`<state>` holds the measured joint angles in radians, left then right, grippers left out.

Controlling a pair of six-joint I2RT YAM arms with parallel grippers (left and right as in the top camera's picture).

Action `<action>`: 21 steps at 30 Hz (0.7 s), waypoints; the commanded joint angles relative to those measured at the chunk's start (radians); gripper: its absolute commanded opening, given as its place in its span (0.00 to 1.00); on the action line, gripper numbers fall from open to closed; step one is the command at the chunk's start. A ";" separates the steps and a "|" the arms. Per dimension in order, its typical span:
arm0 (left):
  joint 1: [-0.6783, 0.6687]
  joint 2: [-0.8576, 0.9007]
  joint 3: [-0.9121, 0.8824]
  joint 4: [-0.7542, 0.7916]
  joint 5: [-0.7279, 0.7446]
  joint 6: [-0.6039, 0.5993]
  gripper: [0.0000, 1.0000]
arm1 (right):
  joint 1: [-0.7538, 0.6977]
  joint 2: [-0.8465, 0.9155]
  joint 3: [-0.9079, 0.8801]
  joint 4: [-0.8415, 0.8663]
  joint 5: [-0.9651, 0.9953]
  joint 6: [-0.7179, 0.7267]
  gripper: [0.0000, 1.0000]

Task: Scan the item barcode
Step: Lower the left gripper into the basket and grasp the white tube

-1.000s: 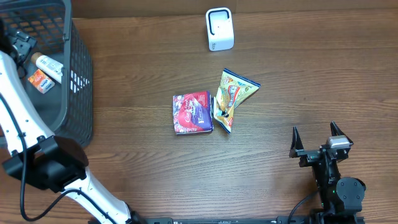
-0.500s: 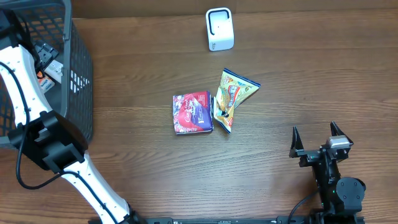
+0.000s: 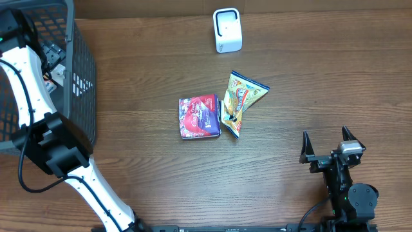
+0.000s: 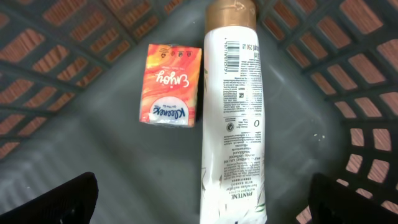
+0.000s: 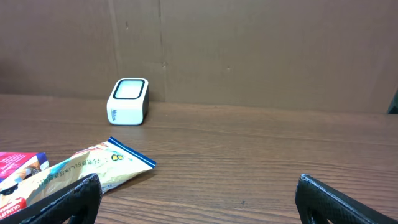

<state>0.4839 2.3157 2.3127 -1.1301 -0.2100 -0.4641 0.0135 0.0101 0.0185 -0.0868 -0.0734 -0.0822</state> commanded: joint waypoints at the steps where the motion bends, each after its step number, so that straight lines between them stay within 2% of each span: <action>1: -0.008 0.020 -0.064 0.029 0.035 -0.008 1.00 | -0.003 -0.007 -0.010 0.006 0.003 0.004 1.00; 15: -0.008 0.020 -0.315 0.202 0.060 -0.031 1.00 | -0.003 -0.007 -0.010 0.006 0.003 0.004 1.00; 21: -0.008 0.020 -0.386 0.303 0.129 -0.031 1.00 | -0.003 -0.007 -0.010 0.006 0.003 0.004 1.00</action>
<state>0.4839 2.3249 1.9625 -0.8661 -0.1352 -0.4767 0.0135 0.0101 0.0185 -0.0868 -0.0734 -0.0818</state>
